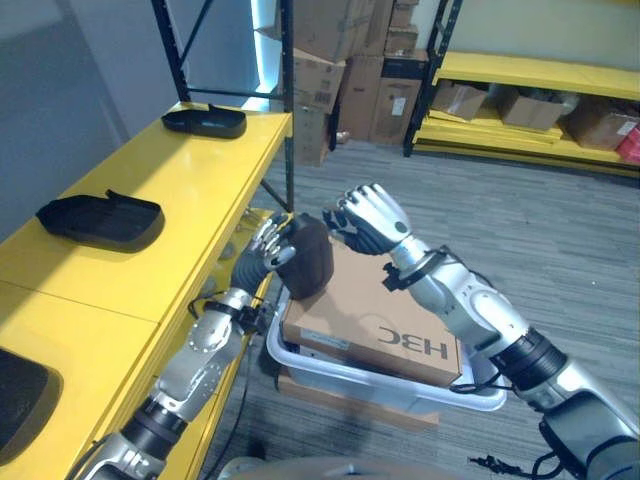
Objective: Move parts from the plastic box to the shelf.
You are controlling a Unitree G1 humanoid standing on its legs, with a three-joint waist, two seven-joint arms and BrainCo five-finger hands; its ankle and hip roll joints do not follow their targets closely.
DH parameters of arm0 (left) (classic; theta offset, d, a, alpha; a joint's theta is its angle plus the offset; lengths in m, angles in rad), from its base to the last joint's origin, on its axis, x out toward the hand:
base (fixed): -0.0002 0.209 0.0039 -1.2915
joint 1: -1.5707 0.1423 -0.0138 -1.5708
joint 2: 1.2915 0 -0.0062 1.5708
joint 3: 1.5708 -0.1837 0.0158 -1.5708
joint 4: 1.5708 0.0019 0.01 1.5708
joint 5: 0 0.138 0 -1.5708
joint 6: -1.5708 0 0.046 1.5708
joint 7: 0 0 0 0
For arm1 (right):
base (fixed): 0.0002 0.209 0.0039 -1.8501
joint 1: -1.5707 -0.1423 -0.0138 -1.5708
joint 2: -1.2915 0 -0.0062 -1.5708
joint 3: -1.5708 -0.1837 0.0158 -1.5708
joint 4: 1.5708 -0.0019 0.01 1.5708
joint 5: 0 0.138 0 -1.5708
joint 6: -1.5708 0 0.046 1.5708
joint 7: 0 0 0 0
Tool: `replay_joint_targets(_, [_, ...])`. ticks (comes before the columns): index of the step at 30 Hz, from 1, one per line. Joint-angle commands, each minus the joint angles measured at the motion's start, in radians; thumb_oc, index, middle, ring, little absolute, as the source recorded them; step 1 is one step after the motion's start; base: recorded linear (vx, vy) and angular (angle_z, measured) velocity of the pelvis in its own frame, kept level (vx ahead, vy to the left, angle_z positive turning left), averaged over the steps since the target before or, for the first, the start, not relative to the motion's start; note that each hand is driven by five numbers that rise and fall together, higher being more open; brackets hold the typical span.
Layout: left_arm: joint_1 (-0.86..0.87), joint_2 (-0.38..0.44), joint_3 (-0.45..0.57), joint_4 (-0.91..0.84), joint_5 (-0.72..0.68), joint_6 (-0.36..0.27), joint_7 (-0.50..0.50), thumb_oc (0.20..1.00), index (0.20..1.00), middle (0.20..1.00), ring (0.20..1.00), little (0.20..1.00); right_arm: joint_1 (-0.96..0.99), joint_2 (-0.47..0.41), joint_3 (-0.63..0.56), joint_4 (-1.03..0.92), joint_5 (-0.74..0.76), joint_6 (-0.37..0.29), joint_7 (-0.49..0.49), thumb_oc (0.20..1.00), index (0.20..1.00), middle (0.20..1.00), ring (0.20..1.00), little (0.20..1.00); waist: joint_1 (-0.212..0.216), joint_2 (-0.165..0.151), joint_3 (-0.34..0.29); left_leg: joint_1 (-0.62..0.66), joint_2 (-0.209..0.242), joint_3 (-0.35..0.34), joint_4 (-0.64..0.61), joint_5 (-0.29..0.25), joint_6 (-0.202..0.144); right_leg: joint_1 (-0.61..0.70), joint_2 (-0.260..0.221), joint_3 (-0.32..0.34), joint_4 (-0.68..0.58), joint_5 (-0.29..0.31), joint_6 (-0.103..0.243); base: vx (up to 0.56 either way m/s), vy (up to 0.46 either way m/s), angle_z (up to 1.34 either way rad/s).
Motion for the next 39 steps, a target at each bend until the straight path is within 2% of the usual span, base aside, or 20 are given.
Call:
replay_joint_targets(1, [-0.074, 0.013, -0.009, 0.04, 0.002, -0.034, 0.011, 1.0, 1.0, 1.0, 1.0, 1.0, -0.067, 0.019, -0.028, -0.033, 0.046, -0.01, -0.011, 0.2, 0.2, 0.2, 0.2, 0.2, 0.007, -0.032, -0.021, 0.023, -0.007, -0.034, -0.004, -0.13, 0.025, 0.032, -0.041, -0.035, 0.003, -0.127, 0.051, 0.0, 0.0, 0.0])
replay_joint_targets(25, [-0.06, 0.006, 0.006, 0.041, 0.007, -0.032, 0.022, 1.0, 1.0, 1.0, 1.0, 1.0, -0.042, 0.046, -0.051, -0.035, 0.06, -0.012, -0.017, 0.2, 0.2, 0.2, 0.2, 0.2, 0.011, -0.033, -0.02, 0.019, -0.001, -0.018, -0.003, -0.123, 0.023, 0.02, -0.029, -0.024, 0.003, -0.123, 0.048, 0.0, 0.0, 0.0])
replay_joint_targets(26, [-0.059, 0.007, 0.008, 0.042, 0.008, -0.033, 0.022, 1.0, 1.0, 1.0, 1.0, 1.0, -0.04, 0.049, -0.052, -0.034, 0.06, -0.012, -0.019, 0.47, 0.47, 0.47, 0.47, 0.47, 0.011, -0.033, -0.021, 0.019, 0.0, -0.016, -0.002, -0.122, 0.023, 0.019, -0.029, -0.023, 0.003, -0.122, 0.048, 0.0, 0.0, 0.0])
replay_joint_targets(27, [-0.059, 0.007, 0.008, 0.042, 0.008, -0.033, 0.022, 1.0, 1.0, 1.0, 1.0, 1.0, -0.04, 0.049, -0.052, -0.033, 0.06, -0.012, -0.019, 0.47, 0.47, 0.47, 0.47, 0.47, 0.011, -0.033, -0.021, 0.019, 0.0, -0.016, -0.002, -0.122, 0.023, 0.019, -0.029, -0.022, 0.003, -0.122, 0.048, 0.0, 0.0, 0.0])
replay_joint_targets(28, [-0.056, 0.007, 0.009, 0.042, 0.009, -0.032, 0.024, 1.0, 1.0, 1.0, 1.0, 1.0, -0.03, 0.055, -0.057, -0.033, 0.064, -0.011, -0.022, 1.0, 1.0, 1.0, 1.0, 1.0, 0.011, -0.033, -0.021, 0.019, 0.0, -0.016, -0.002, -0.123, 0.024, 0.019, -0.028, -0.021, 0.003, -0.122, 0.048, 0.0, 0.0, 0.0])
replay_joint_targets(38, [-0.016, 0.014, 0.038, 0.05, 0.032, -0.027, 0.03, 1.0, 1.0, 1.0, 1.0, 1.0, 0.091, 0.118, -0.154, 0.057, 0.208, 0.02, -0.008, 1.0, 1.0, 1.0, 1.0, 1.0, 0.0, -0.033, -0.014, 0.018, -0.002, -0.012, -0.001, -0.123, 0.026, 0.016, -0.03, -0.017, 0.003, -0.117, 0.048, 0.0, 0.0, 0.0])
replay_joint_targets(39, [0.008, 0.038, 0.052, 0.072, 0.103, -0.02, 0.01, 1.0, 1.0, 1.0, 1.0, 1.0, 0.158, 0.162, -0.201, 0.148, 0.339, 0.041, 0.012, 1.0, 1.0, 1.0, 1.0, 1.0, -0.006, -0.036, -0.008, 0.015, -0.004, -0.013, -0.002, -0.123, 0.026, 0.012, -0.031, -0.013, 0.003, -0.115, 0.047, 0.0, 0.0, 0.0])
